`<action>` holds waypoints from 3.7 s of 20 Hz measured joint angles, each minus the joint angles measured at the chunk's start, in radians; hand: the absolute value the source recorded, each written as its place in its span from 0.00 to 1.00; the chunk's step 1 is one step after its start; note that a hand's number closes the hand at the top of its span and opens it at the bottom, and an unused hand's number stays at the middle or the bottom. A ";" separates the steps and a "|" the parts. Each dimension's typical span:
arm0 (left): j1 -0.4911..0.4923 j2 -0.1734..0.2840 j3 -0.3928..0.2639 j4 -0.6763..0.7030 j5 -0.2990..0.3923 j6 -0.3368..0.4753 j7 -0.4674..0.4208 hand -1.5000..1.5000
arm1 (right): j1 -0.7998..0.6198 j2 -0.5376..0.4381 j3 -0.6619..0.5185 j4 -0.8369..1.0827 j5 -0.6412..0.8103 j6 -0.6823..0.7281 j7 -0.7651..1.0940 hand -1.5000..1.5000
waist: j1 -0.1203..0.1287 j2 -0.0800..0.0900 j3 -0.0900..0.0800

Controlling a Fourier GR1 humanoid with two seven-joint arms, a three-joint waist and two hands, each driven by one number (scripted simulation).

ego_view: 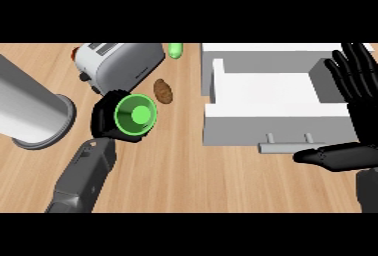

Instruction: Pick up the cup, place it into the drawer and close the drawer

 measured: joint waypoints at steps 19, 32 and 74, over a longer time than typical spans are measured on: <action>-0.455 -0.090 -0.279 -0.289 0.100 0.311 0.617 1.00 | 0.001 -0.008 -0.015 0.020 0.012 0.005 -0.028 0.00 | -0.020 0.002 0.001; -0.689 -0.092 -0.468 0.066 0.220 0.460 0.761 1.00 | -0.064 0.003 0.005 0.071 0.013 0.012 -0.055 0.00 | -0.088 0.024 0.002; -0.546 -0.081 -0.557 0.031 0.630 0.384 0.481 0.00 | -0.038 -0.130 0.455 0.263 0.436 0.269 -0.060 0.00 | -0.013 0.015 0.001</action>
